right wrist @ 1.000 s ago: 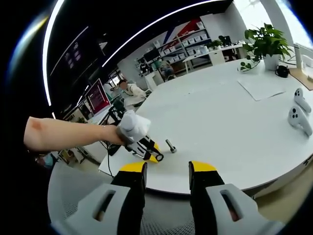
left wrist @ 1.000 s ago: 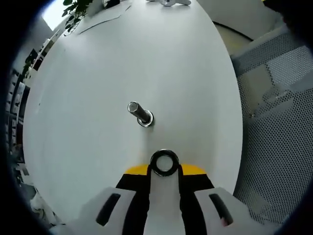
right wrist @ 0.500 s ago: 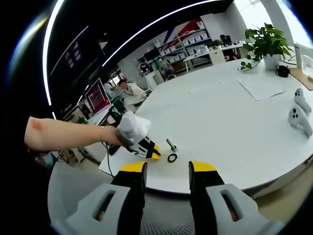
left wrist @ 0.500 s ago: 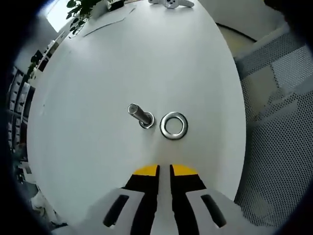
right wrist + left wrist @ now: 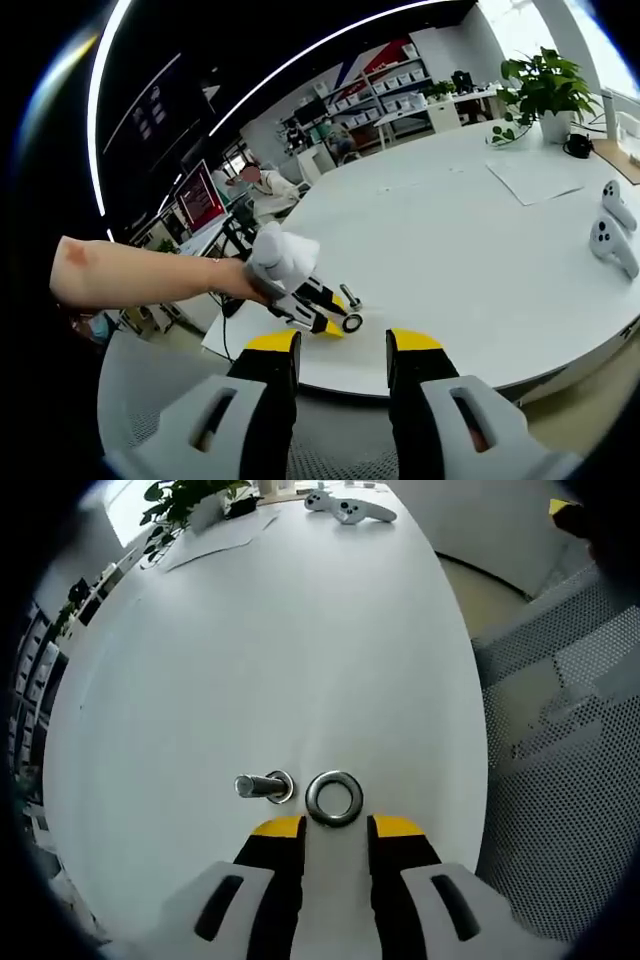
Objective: Place the washer onto the threaded stud by aligning its center hole with the stud, sliding it down to the base, and recovering from edge contact or off-axis alignment until the washer reaches the visible bottom stop.
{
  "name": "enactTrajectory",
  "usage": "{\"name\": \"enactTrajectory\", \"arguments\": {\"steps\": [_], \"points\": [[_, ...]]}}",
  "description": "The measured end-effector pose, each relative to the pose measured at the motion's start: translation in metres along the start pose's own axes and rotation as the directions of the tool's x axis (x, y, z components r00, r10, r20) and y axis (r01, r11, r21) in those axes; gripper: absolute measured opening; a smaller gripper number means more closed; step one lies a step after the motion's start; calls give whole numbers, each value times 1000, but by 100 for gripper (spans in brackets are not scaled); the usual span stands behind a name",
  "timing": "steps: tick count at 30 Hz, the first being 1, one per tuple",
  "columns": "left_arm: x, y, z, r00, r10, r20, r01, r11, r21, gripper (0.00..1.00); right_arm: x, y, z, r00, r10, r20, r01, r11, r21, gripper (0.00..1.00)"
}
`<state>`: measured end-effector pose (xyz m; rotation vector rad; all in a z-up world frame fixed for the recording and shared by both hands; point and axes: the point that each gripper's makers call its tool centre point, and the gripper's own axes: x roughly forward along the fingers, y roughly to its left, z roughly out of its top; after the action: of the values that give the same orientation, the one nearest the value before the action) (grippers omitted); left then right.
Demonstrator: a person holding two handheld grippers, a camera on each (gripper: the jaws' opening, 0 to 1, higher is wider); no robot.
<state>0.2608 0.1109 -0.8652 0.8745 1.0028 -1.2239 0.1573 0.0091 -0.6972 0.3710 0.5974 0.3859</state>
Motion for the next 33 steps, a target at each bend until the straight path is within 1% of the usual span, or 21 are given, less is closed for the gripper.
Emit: {"name": "enactTrajectory", "arguments": {"steps": [5, 10, 12, 13, 15, 23, 25, 29, 33], "points": [[2, -1, 6, 1000, -1, 16, 1, 1000, 1, 27, 0, 0, 0, 1000, 1, 0, -1, 1000, 0, 37], [2, -2, 8, 1000, -11, 14, 10, 999, 35, 27, 0, 0, 0, 1000, -1, 2, 1, 1000, 3, 37], [2, -3, 8, 1000, -13, 12, 12, 999, 45, 26, 0, 0, 0, 1000, -2, 2, 2, 1000, 4, 37], [2, -4, 9, 1000, -11, 10, 10, 999, 50, 21, 0, 0, 0, 1000, -2, 2, 2, 1000, 4, 37], [2, -4, 9, 1000, -4, 9, 4, 998, 57, 21, 0, 0, 0, 1000, -2, 3, 2, 1000, 5, 37], [3, -3, 11, 1000, -1, 17, 0, 999, 54, 22, 0, 0, 0, 1000, -2, 4, 2, 1000, 5, 37], [3, -5, 12, 1000, 1, 24, -2, 1000, 24, 22, 0, 0, 1, 1000, -2, 6, 2, 1000, 6, 37], [4, -7, 14, 1000, -5, 29, 3, 998, 61, 21, -1, 0, 0, 1000, -3, 6, 3, 1000, 7, 37], [4, -7, 13, 1000, -3, 27, 1, 999, 53, 21, -1, 0, 0, 1000, -3, 7, 3, 1000, 7, 37]]}}
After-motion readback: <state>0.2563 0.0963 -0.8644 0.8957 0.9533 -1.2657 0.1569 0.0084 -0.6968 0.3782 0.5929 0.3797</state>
